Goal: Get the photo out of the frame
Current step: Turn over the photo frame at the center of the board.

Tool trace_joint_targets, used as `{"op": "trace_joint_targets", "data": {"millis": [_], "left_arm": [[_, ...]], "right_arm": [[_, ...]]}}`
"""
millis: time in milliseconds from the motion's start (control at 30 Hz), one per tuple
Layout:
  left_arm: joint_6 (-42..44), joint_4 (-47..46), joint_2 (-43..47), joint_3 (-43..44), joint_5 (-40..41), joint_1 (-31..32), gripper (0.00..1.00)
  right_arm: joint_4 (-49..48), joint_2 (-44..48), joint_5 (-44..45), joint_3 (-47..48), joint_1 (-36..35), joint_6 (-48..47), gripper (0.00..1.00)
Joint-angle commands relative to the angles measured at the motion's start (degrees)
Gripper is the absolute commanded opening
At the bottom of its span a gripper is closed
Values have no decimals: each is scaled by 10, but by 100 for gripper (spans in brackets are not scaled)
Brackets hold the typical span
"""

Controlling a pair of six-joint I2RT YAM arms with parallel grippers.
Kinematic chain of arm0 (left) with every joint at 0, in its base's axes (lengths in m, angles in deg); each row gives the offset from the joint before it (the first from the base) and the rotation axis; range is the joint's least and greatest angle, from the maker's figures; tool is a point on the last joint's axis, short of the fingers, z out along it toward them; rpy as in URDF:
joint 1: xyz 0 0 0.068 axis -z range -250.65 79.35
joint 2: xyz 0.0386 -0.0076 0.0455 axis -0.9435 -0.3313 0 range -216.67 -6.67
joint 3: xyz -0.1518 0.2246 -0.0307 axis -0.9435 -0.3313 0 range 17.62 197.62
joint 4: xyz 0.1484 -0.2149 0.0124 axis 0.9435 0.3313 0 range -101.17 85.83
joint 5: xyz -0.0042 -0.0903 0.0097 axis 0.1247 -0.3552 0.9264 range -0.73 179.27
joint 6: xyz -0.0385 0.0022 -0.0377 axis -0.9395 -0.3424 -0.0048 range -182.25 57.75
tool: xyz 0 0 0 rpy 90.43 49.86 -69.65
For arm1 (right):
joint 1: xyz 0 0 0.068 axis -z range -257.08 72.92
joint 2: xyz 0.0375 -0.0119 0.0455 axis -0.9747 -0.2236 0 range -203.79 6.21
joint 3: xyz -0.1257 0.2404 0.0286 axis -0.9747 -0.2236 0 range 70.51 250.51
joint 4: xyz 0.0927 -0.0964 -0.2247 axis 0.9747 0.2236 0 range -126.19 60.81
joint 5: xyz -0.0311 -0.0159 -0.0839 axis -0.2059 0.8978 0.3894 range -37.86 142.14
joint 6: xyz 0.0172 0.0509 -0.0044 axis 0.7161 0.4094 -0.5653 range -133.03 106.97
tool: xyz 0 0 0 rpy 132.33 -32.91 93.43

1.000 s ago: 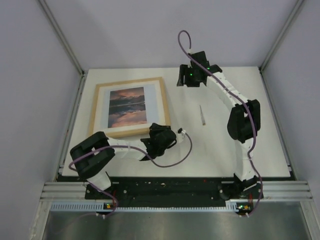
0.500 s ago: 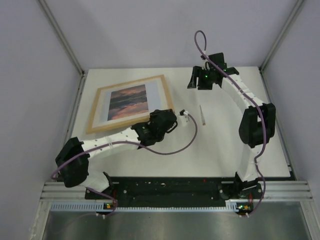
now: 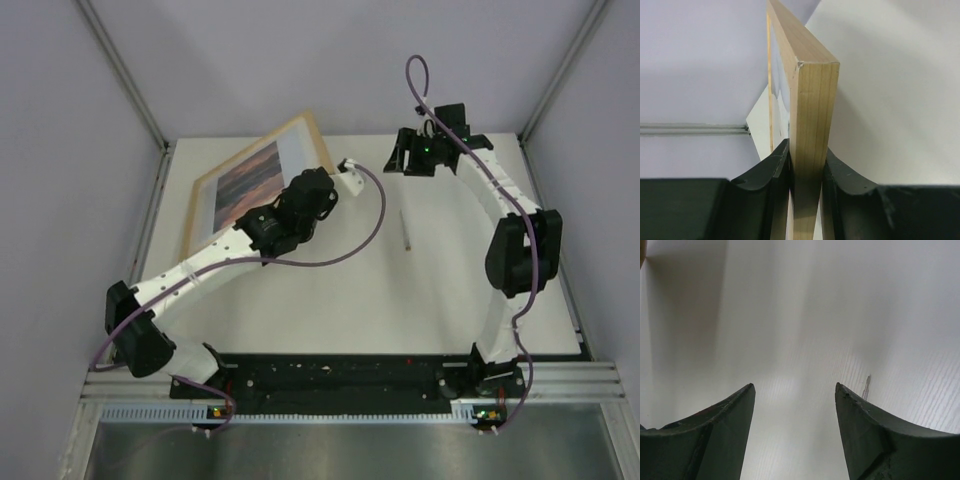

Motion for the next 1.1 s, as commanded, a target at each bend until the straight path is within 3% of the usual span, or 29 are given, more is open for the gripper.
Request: {"op": "trace_joint_targets", "data": {"millis": [0,333,733,900,1067], "left_arm": [[-60,-53,35,68,52,-12,0],[-88,-35,42,154,91,-29,0],[-213,48,-19,339,87,-37,0],[-257,41,-42,388,132,-51,0],[-321,43,-58,422,181,-92,0]], "right_arm": [[-24,34,-27,-7,17,-14,65],[-60,42,-48,-59,28,-29,66],[-94,42,-153,-104,30,-24,68],[-156,49,-223,-155,30,24,68],[-305,63,-311,-238,31,162,70]]}}
